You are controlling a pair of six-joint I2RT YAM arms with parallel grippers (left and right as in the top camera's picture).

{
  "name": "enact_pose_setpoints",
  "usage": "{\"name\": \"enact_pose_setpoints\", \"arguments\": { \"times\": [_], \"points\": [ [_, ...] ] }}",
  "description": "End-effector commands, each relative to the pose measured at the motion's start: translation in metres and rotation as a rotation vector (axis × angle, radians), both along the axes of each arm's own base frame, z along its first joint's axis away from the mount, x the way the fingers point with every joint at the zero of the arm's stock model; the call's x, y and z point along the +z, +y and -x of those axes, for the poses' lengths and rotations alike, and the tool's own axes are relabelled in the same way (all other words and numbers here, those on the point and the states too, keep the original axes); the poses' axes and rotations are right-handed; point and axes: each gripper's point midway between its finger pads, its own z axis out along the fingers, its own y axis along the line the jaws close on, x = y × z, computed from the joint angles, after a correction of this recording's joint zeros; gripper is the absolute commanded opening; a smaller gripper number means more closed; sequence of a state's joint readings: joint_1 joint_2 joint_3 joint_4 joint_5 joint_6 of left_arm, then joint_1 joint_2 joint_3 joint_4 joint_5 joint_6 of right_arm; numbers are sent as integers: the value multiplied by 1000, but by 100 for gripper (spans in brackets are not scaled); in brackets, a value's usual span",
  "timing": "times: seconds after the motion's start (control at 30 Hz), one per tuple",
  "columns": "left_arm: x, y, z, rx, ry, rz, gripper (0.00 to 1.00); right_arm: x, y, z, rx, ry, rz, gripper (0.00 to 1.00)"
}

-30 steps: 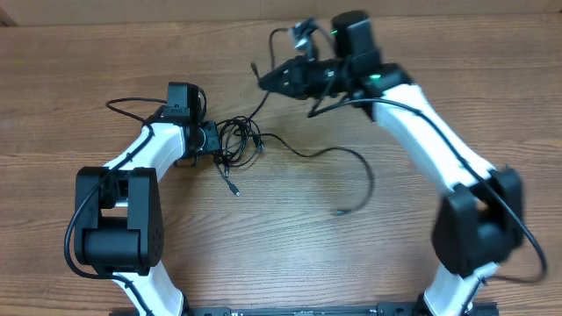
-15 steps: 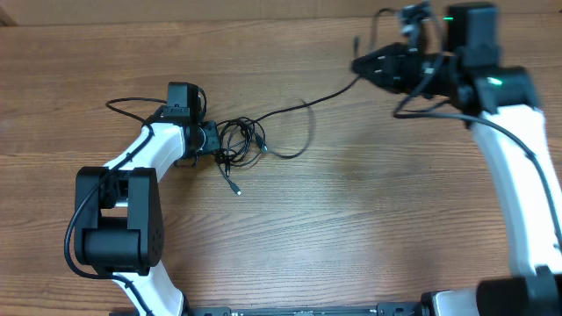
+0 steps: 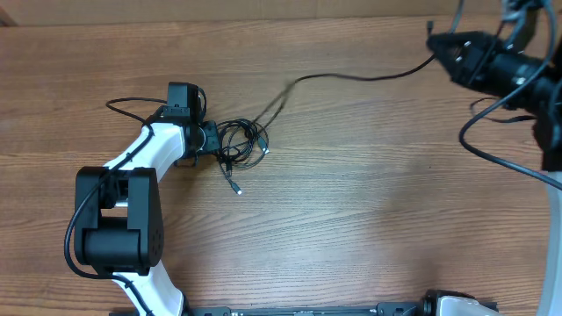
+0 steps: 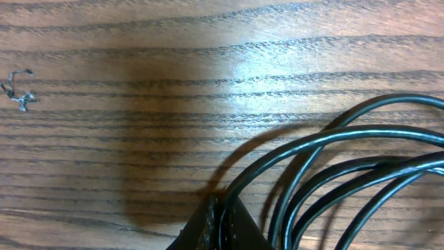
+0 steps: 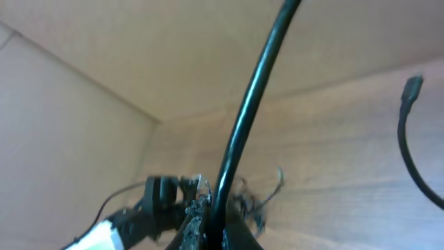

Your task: Untangle cables

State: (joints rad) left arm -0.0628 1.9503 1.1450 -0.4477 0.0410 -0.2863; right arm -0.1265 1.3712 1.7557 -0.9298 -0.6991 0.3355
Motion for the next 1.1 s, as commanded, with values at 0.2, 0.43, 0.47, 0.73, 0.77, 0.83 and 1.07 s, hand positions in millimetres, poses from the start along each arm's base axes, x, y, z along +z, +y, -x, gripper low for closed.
{"name": "enact_pose_setpoints", "arguments": {
  "times": [0.2, 0.43, 0.47, 0.73, 0.77, 0.83, 1.07],
  "points": [
    [-86, 3, 79, 2, 302, -14, 9, 104, -47, 32, -191, -300, 90, 4],
    [-86, 3, 78, 2, 301, -14, 11, 139, -89, 38, -363, -411, 101, 4],
    [-86, 3, 78, 2, 301, -14, 11, 140, -96, 37, -398, -412, 102, 4],
    [-86, 3, 79, 2, 303, -14, 11, 133, -224, 61, -1054, -331, 139, 4],
    [-86, 3, 79, 2, 303, -14, 11, 133, -232, 65, -1085, -330, 145, 4],
    [-86, 3, 79, 2, 302, -14, 11, 132, -246, 72, -1140, -326, 156, 4],
    [-86, 3, 79, 2, 303, -14, 11, 120, -283, 81, -1247, -280, 175, 4]
  ]
}}
